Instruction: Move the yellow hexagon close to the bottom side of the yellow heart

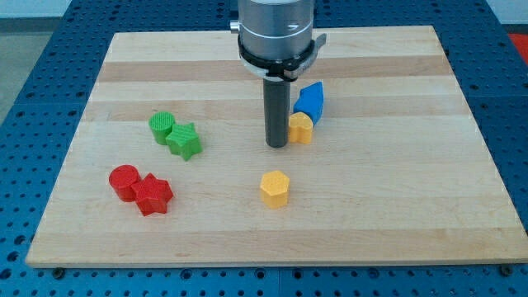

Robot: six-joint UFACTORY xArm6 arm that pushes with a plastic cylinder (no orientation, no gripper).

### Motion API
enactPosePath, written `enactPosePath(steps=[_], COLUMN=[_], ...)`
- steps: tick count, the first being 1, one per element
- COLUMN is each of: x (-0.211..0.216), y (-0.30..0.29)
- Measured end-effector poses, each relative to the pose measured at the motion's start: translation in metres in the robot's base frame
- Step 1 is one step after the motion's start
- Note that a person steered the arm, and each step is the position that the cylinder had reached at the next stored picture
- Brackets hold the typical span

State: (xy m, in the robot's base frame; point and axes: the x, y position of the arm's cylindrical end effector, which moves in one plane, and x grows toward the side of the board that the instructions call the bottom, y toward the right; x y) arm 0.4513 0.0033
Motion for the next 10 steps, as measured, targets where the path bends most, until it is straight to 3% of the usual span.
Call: enactPosePath(steps=[2,4,5,6,8,10], x=[0.023,0.035,0.069,0.103,0.107,0.107], y=[-0.008,0.089,0.08,0.031,-0.035,-0.045])
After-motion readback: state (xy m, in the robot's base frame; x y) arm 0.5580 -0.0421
